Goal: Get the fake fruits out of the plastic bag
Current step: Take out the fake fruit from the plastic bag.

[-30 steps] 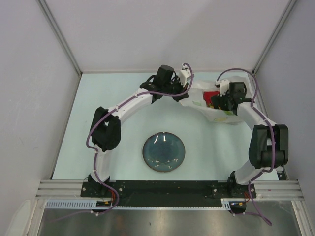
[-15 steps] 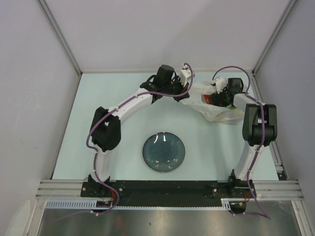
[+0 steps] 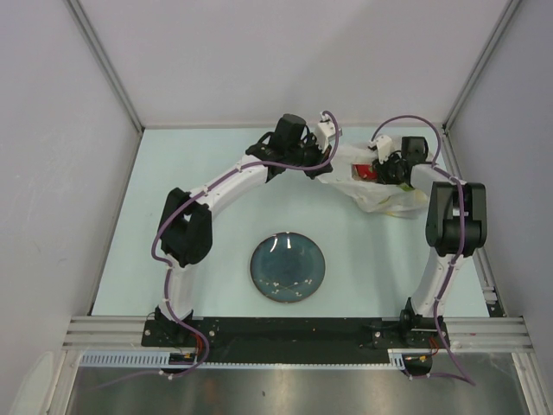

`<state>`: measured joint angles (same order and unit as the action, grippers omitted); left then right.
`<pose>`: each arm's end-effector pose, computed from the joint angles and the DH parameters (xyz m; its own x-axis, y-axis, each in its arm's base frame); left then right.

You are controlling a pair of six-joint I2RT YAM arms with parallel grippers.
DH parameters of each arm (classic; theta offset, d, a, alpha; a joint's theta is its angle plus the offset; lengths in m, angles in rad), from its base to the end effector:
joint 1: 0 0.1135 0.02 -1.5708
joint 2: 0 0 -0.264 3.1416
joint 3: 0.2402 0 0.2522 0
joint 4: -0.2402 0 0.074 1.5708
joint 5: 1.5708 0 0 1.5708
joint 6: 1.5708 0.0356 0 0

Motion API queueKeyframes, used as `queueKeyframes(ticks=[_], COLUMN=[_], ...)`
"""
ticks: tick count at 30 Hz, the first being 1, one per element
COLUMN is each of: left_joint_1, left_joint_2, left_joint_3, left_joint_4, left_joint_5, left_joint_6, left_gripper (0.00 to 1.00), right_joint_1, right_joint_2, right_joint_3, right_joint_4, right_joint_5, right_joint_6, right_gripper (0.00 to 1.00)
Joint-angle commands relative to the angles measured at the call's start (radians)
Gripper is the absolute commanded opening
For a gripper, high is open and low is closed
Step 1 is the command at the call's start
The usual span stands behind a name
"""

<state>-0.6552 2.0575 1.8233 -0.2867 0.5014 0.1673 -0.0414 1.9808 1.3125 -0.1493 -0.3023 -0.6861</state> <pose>0.3757 -0.3103 0.2960 -0.2451 0.3725 -0.8951 0.9185 0.3846 -0.0914 0.4286 -0.0071 0.1721 -0.4601 -0.5863 -0.6668 -0.5886 0.7637 -0.2653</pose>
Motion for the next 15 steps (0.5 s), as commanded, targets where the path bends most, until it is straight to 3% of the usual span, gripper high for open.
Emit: queueKeyframes(ticks=[1, 9, 15], left_joint_1=[-0.006, -0.007, -0.006], left_joint_2=[-0.028, -0.019, -0.019], left_joint_3=[0.011, 0.019, 0.037], left_joint_4=[0.029, 0.057, 0.070], left_joint_5=[-0.010, -0.096, -0.142], left_joint_6=[0.020, 0.001, -0.009], left_gripper=[0.00, 0.00, 0.00], right_joint_1=[0.012, 0.021, 0.038], right_joint_2=[-0.170, -0.339, -0.416], right_joint_3=[0.030, 0.016, -0.025], right_joint_4=[-0.079, -0.321, -0.381], right_joint_5=[-0.167, -0.303, -0.304], right_joint_6=[0.036, 0.074, 0.085], right_gripper=[0.21, 0.09, 0.00])
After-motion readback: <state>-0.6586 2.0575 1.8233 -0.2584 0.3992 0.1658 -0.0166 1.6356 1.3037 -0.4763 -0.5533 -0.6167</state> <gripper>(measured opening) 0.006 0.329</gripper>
